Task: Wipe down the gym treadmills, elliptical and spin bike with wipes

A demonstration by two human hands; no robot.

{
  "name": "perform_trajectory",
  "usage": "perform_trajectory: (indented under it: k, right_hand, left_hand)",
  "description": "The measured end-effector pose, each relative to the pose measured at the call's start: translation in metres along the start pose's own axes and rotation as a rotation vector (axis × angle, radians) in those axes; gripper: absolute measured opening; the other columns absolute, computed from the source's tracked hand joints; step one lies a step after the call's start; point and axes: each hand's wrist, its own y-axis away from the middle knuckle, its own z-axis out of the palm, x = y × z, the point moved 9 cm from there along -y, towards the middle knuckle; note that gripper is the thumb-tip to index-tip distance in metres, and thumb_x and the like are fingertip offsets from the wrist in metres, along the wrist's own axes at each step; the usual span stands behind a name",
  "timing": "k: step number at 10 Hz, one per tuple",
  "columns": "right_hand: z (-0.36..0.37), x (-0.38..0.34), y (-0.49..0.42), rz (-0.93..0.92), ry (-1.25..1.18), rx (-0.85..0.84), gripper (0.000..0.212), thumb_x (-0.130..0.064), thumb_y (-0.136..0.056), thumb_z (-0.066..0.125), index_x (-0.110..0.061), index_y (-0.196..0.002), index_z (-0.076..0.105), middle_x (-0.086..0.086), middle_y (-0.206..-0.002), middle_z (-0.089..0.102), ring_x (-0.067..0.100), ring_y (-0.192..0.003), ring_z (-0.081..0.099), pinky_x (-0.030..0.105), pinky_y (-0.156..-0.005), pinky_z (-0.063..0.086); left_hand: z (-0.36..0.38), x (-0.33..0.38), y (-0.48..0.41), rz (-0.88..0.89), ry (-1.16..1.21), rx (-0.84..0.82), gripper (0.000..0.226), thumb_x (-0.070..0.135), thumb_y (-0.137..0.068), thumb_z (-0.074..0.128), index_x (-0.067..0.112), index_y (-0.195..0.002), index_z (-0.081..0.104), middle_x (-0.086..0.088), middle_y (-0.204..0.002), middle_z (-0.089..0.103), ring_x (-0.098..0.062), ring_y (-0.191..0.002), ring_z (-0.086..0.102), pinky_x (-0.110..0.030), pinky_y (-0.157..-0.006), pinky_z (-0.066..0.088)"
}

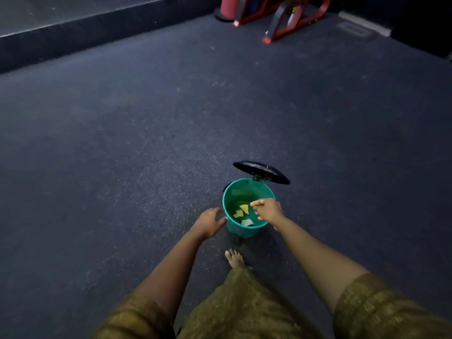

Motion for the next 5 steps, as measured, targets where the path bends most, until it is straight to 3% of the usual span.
perform_trajectory:
  k: [3,5]
  right_hand:
    - [-0.013,0.036,0.035,0.037,-0.181,0.087,0.020,-0.010,-0.089,0.058,-0.013,-0.103,0.072,0.007,-0.107,0.070,0.022,-0.102,0.063,0.040,-0.091,0.050]
    - [-0.021,0.074,0.074,0.070,-0.202,0.182,0.022,-0.011,-0.089,0.057,-0.017,-0.103,0.072,0.009,-0.108,0.069,0.015,-0.088,0.057,0.041,-0.091,0.051]
  left_hand:
    - [0.032,0.028,0.006,0.073,-0.160,-0.120,0.050,0.032,-0.098,0.048,0.009,-0.142,0.042,-0.015,-0.144,0.045,-0.026,-0.132,0.044,-0.029,-0.106,0.033]
    - [0.051,0.049,0.022,0.164,-0.238,-0.124,0.044,0.027,-0.098,0.050,0.013,-0.139,0.046,-0.014,-0.141,0.048,-0.027,-0.130,0.045,-0.027,-0.102,0.033]
